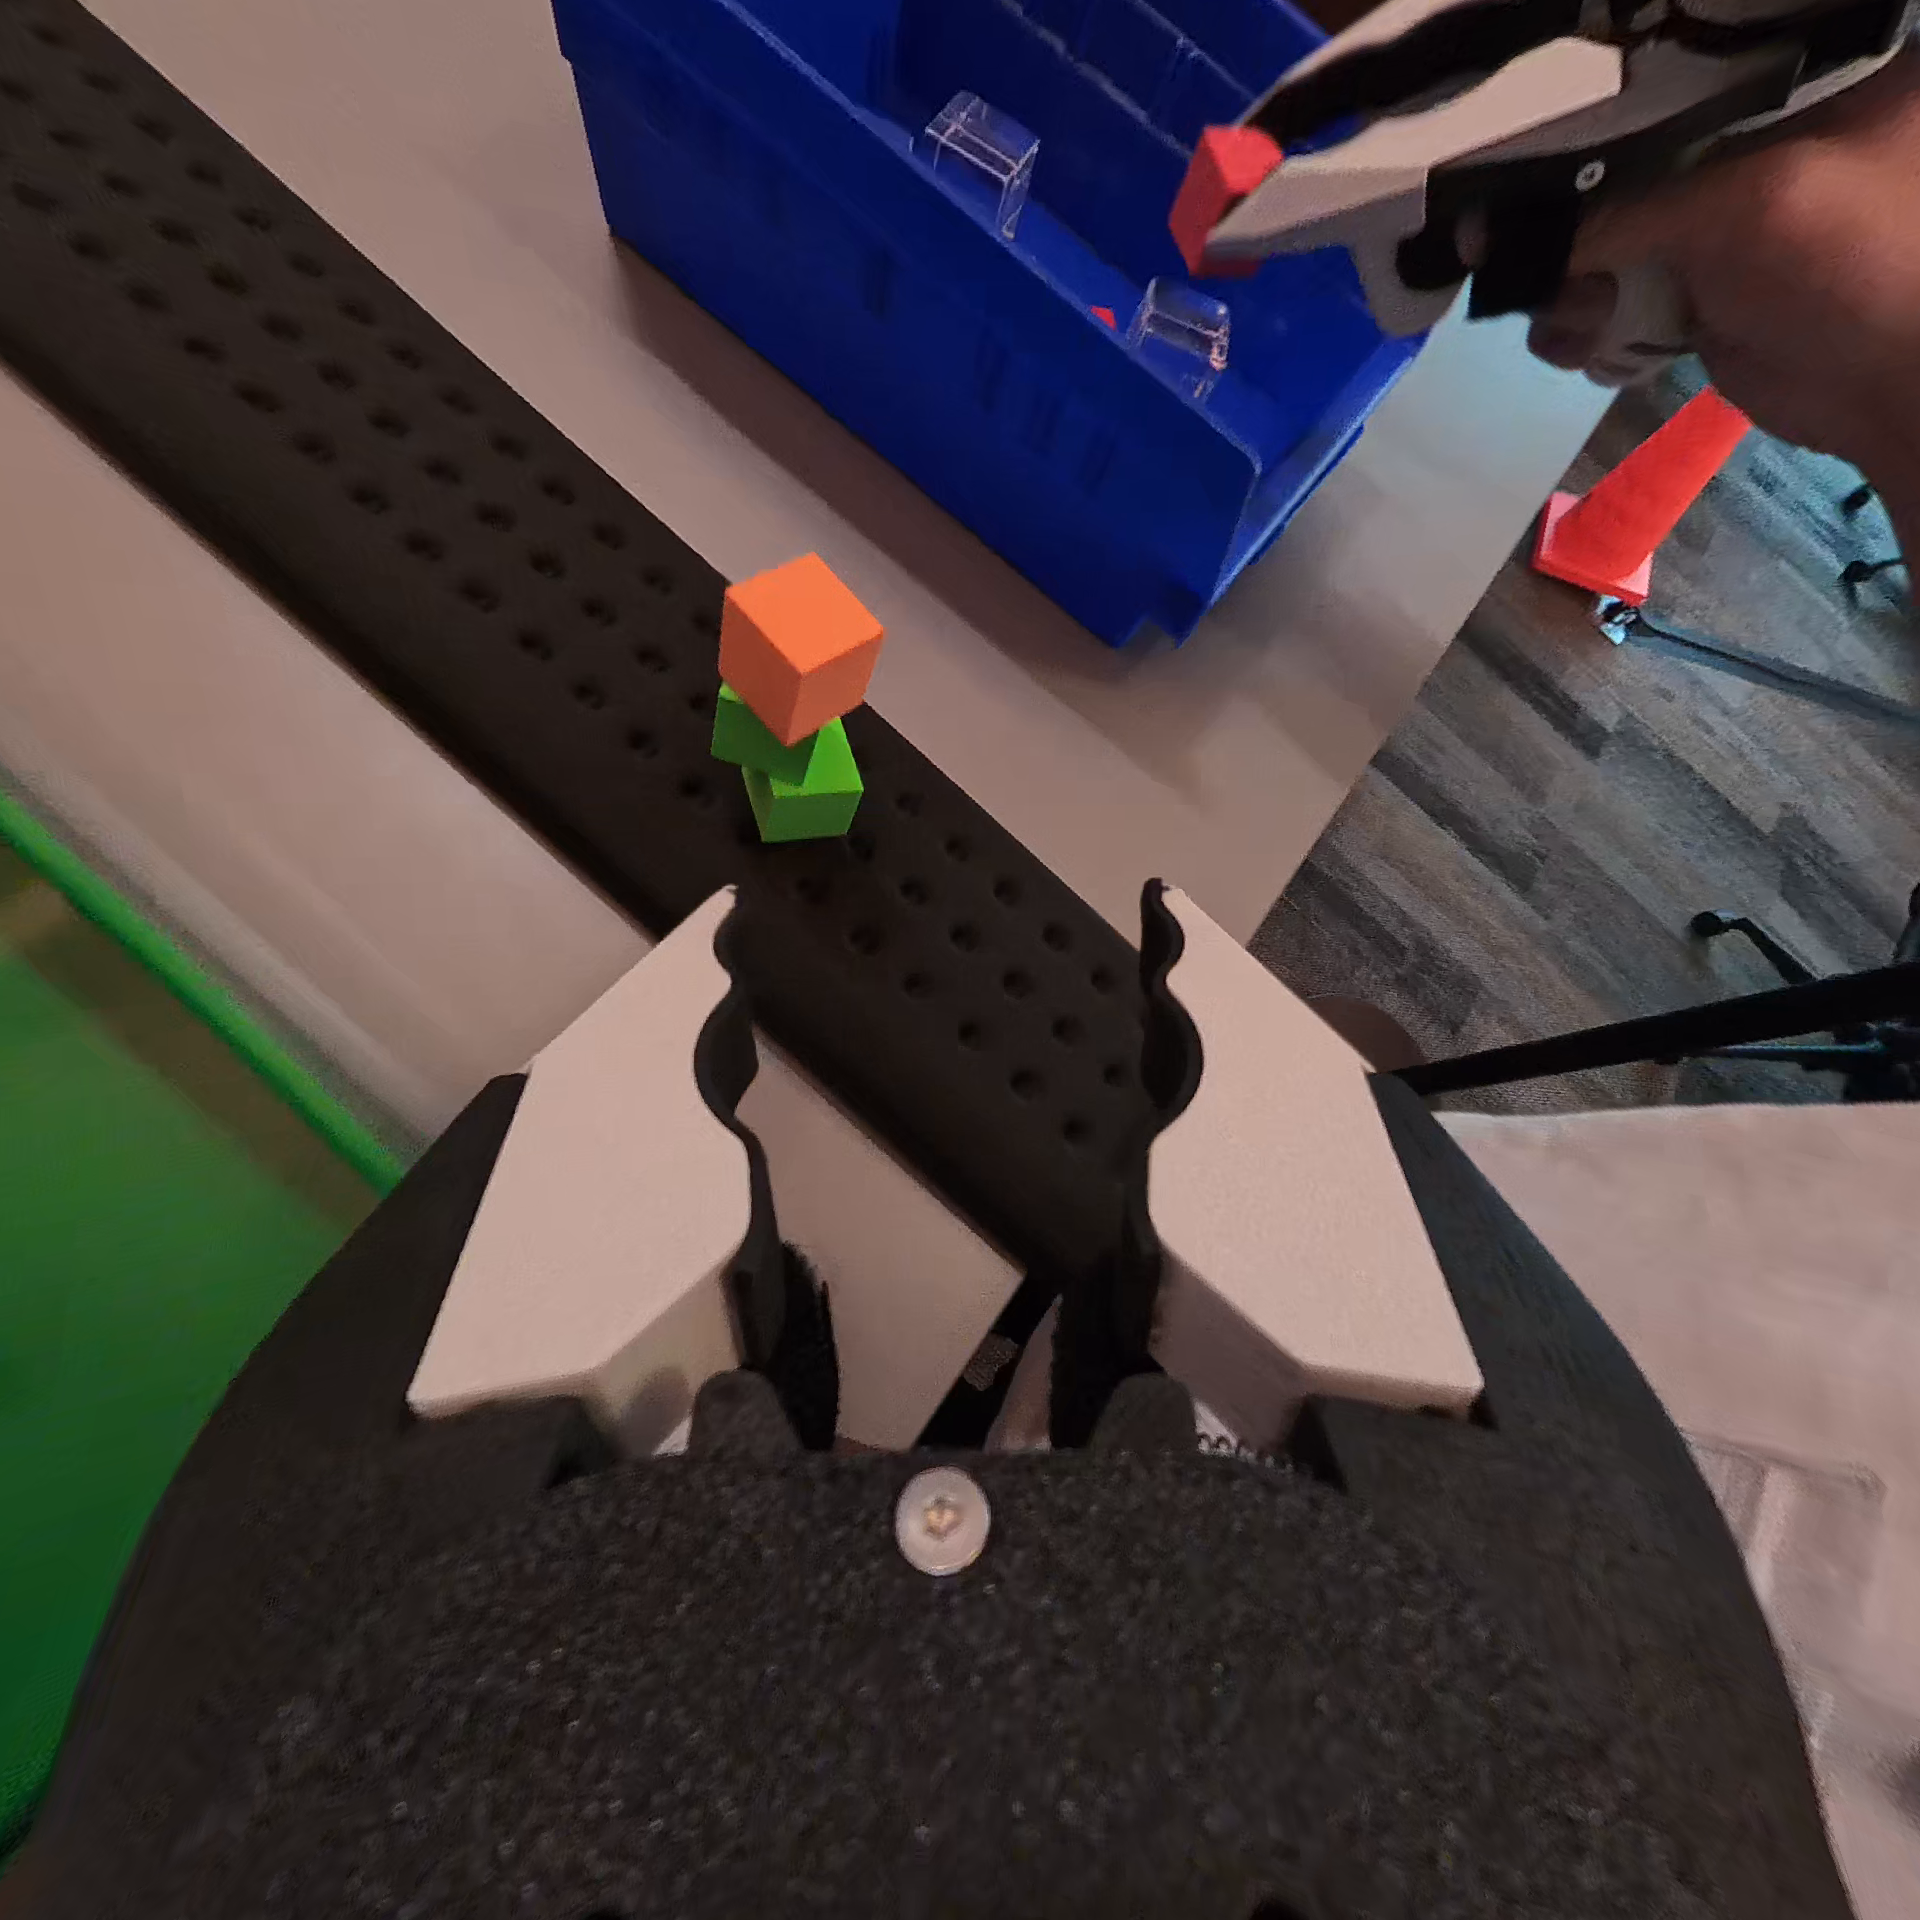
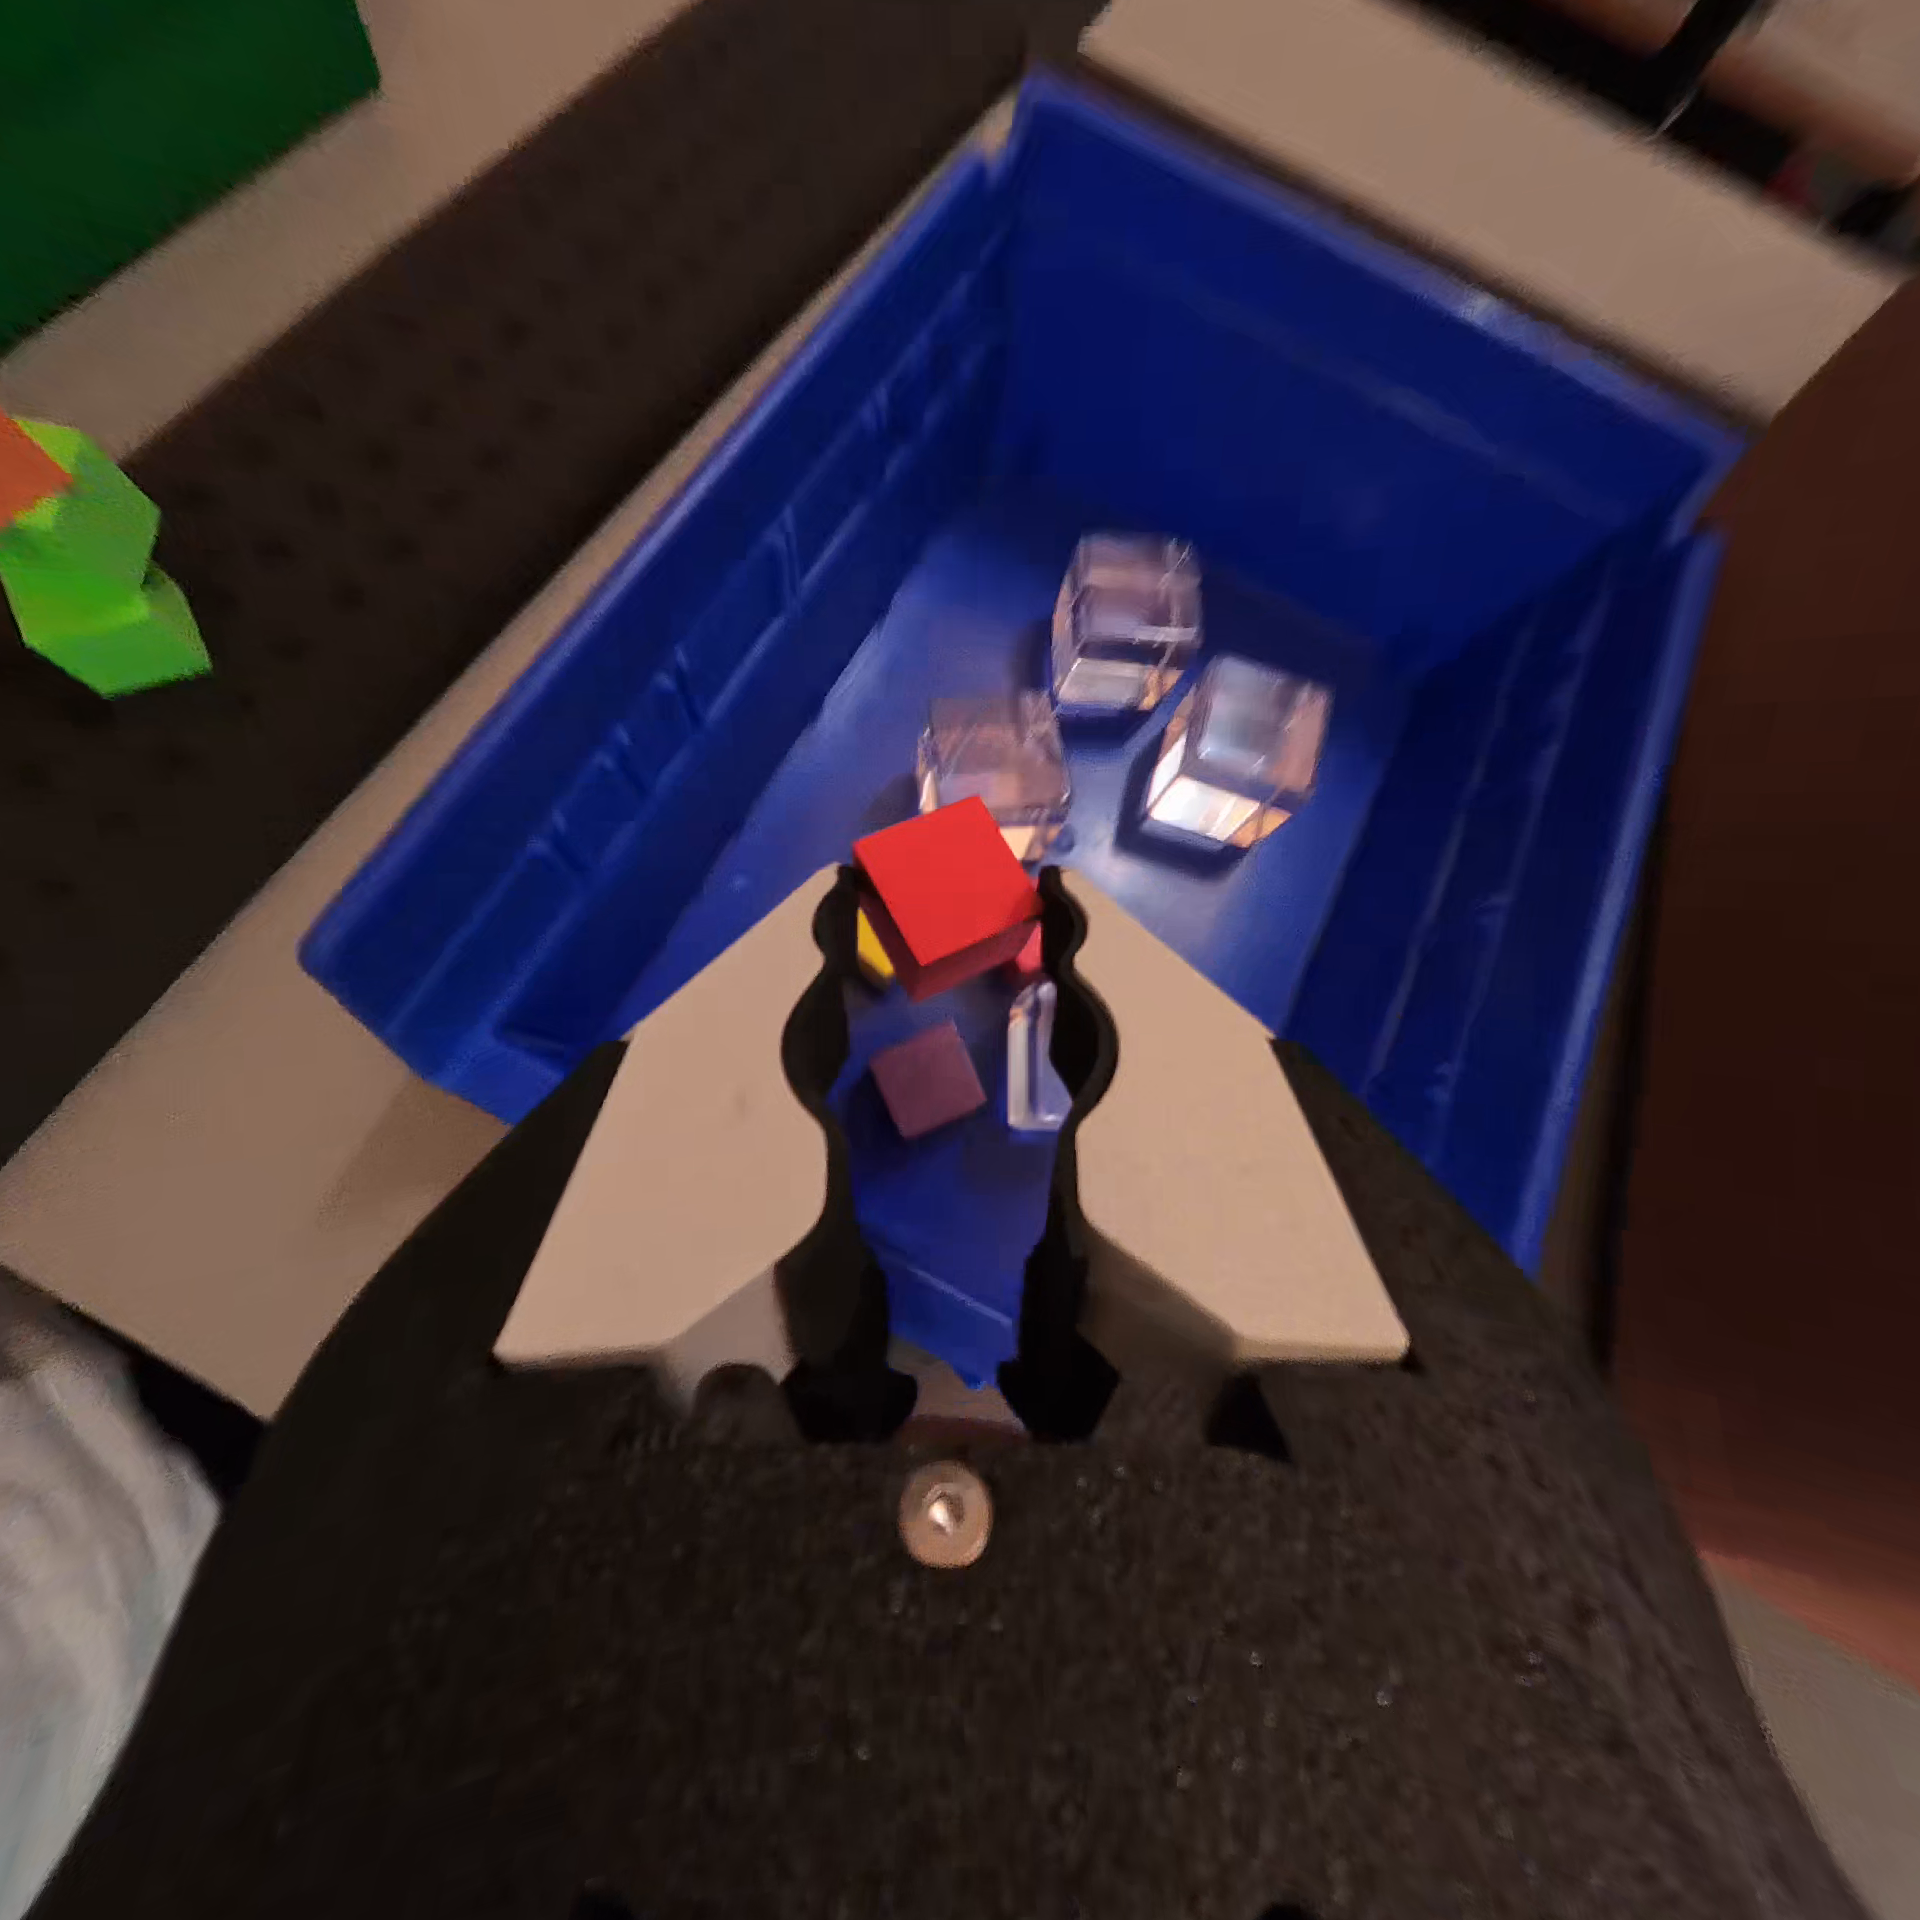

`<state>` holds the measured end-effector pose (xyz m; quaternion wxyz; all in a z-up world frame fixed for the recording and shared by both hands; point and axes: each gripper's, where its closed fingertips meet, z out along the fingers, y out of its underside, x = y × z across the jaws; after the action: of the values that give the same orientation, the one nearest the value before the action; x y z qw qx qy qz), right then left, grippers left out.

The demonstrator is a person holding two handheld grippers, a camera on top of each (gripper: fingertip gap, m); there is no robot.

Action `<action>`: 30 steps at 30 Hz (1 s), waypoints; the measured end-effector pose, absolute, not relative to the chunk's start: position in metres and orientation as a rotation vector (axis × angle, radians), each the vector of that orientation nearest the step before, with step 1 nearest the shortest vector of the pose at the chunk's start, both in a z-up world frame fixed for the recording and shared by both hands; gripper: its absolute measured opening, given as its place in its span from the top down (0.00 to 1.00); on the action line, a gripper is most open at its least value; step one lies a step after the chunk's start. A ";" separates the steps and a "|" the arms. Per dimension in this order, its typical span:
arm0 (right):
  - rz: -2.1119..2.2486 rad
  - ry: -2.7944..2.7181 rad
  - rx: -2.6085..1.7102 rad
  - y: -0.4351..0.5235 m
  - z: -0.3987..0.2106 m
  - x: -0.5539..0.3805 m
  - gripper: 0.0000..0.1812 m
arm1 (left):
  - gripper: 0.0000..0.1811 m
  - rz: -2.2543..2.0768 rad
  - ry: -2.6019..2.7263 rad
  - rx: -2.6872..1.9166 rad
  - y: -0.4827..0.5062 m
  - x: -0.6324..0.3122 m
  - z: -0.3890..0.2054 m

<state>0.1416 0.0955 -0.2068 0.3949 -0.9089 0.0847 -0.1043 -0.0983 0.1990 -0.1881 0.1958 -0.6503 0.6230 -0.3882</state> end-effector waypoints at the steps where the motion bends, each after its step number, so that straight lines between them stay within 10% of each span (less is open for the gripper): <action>1: -0.218 0.225 -2.340 0.095 -0.217 0.140 0.81 | 0.58 -1.080 1.742 -1.823 0.199 -0.092 -0.190; 19: 0.125 -0.252 -2.720 0.149 -0.291 0.116 0.82 | 0.59 -0.901 1.576 -1.863 0.215 -0.032 -0.213; 30: 0.141 -0.096 -2.548 0.141 -0.242 0.114 0.70 | 0.77 -0.886 1.523 -1.897 0.222 -0.024 -0.220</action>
<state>0.1138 0.1410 -0.2421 0.2896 -0.9550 -0.0361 0.0528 -0.0242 0.2215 -0.2196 0.2728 -0.7050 0.5660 -0.3291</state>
